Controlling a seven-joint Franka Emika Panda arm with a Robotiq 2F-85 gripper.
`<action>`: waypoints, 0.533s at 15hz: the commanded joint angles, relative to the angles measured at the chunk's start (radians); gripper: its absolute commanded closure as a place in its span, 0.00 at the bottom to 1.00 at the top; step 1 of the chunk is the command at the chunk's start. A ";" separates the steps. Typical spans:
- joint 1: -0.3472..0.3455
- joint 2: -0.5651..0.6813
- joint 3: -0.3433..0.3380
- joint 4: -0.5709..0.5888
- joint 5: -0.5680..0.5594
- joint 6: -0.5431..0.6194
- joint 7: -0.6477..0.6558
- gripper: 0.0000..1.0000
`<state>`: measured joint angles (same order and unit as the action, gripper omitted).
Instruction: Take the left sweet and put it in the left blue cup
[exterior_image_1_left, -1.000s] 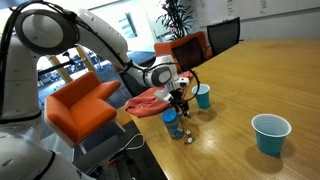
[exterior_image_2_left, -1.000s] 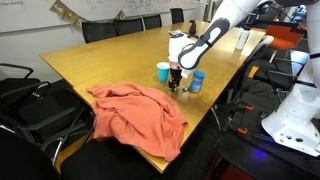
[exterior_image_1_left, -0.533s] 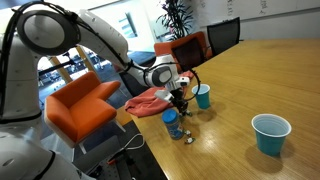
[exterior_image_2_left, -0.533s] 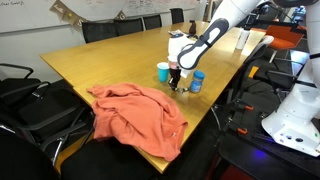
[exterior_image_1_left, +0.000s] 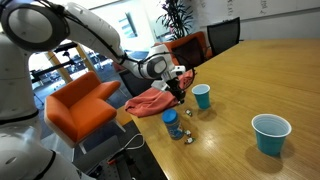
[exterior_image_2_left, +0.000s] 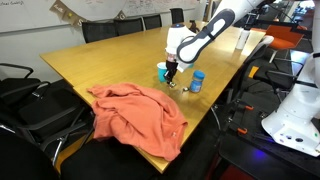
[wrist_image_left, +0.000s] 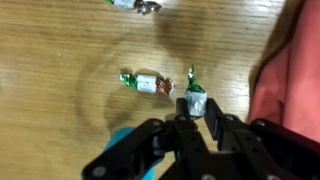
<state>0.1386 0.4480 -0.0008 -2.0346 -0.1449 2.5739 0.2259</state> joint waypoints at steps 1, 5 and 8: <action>0.043 -0.146 -0.037 -0.069 -0.016 0.076 0.122 0.94; 0.068 -0.189 -0.116 -0.032 -0.107 0.141 0.303 0.94; 0.076 -0.182 -0.186 -0.003 -0.214 0.157 0.441 0.94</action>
<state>0.1937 0.2721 -0.1243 -2.0412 -0.2735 2.7025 0.5438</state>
